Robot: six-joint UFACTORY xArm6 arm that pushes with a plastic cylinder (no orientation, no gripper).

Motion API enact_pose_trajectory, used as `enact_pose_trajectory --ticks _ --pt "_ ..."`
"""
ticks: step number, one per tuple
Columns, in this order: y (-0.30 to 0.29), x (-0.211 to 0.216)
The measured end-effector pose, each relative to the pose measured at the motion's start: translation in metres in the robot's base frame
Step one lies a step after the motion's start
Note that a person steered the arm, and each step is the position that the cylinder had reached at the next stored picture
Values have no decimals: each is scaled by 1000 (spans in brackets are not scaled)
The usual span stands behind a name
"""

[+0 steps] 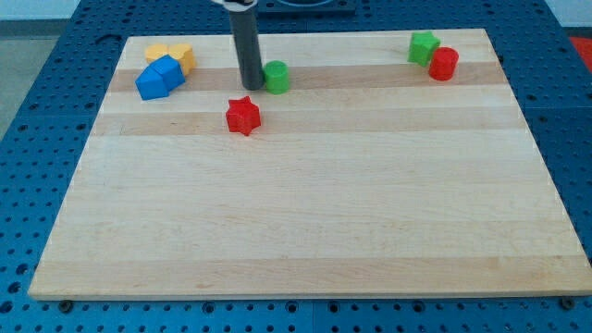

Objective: Move the green circle below to the red circle

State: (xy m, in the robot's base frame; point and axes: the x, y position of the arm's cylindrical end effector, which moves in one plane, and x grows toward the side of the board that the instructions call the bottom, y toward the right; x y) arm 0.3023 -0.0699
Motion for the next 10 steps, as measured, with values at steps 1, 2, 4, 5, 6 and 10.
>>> enact_pose_trajectory --ticks 1,2,4,5,6,10 --pt "33 -19" --pt "45 -24" --pt "72 -26" --pt "106 -26" --pt "139 -26" --pt "126 -26"
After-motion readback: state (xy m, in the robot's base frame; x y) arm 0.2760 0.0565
